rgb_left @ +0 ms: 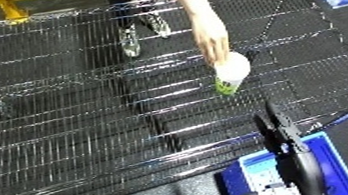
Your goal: Pick up the object and place it into the box
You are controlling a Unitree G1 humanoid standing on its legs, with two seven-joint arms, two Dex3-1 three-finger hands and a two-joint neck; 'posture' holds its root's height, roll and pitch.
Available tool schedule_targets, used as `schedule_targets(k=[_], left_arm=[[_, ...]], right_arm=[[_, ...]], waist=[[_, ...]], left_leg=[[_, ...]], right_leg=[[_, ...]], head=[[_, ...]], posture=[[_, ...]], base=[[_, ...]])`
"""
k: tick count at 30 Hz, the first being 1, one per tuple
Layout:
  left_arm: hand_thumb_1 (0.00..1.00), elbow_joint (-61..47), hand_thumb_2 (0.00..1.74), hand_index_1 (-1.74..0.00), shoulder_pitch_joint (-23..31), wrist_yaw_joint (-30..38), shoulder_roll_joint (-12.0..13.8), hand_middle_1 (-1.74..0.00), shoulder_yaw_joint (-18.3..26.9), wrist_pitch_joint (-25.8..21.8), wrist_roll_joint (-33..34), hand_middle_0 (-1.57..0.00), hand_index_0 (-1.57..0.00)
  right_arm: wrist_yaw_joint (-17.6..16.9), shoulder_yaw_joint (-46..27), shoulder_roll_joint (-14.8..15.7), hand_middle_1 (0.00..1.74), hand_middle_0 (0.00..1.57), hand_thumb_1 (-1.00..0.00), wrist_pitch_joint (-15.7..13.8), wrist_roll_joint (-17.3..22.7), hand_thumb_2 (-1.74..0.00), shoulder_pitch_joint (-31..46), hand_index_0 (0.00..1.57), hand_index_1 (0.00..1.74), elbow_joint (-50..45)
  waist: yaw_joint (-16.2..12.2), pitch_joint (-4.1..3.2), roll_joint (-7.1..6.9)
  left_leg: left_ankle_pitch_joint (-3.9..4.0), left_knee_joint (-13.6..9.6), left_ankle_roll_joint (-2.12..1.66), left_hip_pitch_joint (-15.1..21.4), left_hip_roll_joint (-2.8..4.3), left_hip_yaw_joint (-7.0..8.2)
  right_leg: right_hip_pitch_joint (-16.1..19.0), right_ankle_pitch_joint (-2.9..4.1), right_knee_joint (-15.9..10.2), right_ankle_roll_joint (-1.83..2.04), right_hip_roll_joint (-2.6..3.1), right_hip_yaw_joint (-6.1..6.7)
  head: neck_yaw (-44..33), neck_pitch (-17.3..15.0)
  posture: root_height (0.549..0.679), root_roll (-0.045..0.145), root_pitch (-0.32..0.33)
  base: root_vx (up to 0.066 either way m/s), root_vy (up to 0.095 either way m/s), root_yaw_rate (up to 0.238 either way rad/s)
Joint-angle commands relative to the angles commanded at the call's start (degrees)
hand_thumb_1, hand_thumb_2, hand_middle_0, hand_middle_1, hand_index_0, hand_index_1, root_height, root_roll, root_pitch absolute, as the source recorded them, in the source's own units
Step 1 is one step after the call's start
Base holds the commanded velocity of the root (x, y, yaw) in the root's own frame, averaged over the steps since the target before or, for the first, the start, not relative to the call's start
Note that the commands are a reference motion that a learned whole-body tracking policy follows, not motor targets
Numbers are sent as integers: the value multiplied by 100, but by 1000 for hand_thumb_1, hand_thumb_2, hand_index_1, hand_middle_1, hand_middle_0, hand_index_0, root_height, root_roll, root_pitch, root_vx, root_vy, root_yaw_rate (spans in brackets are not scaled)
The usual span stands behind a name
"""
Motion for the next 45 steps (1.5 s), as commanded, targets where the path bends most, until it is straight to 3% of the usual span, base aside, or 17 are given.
schedule_targets(k=[13,21,28,33,45], left_arm=[[1000,2,1740,-1740,8,12,-15,-1740,-10,5,69,-1570,-1570],[1000,116,1740,-1740,-105,-6,55,-1740,-30,5,117,-1570,-1570],[1000,149,1740,-1740,-128,-59,92,-1740,-21,49,155,-1570,-1570],[1000,156,1740,-1740,-133,-115,132,-1740,5,108,199,-1570,-1570],[1000,137,1740,-1740,-265,-124,314,-1740,-45,229,164,-1570,-1570]], right_arm=[[-395,-106,-11,0,0,0,-116,-185,0,33,0,0,149],[-501,-249,-147,0,0,0,11,141,0,-289,0,0,405],[-539,-353,-268,0,0,0,165,108,0,-469,0,0,575],[-569,-439,-370,0,0,0,289,124,0,-579,0,0,683],[-818,-519,-547,0,0,0,440,555,0,-1120,0,0,1049]], waist=[[-47,40,16],[-42,56,54],[-49,56,89],[-51,56,114],[-39,56,207]], left_leg=[[-37,60,11,-38,9,42],[-128,260,20,-173,-5,54],[-217,412,44,-286,-15,66],[-277,520,67,-369,-18,79],[-439,859,111,-681,-59,75]], right_leg=[[-78,40,30,45,-28,33],[-212,59,152,64,-67,57],[-345,50,268,59,-78,107],[-454,40,371,54,-78,136],[-785,-28,696,17,-82,184]], head=[[78,60],[420,-95],[594,-105],[821,126],[1370,457]], posture=[[655,47,-60],[653,46,-59],[651,45,-53],[649,43,-48],[642,41,-28]], base=[[-1,0,-22],[14,-19,-26],[40,-10,-26],[50,-30,-29],[34,-29,-28]])
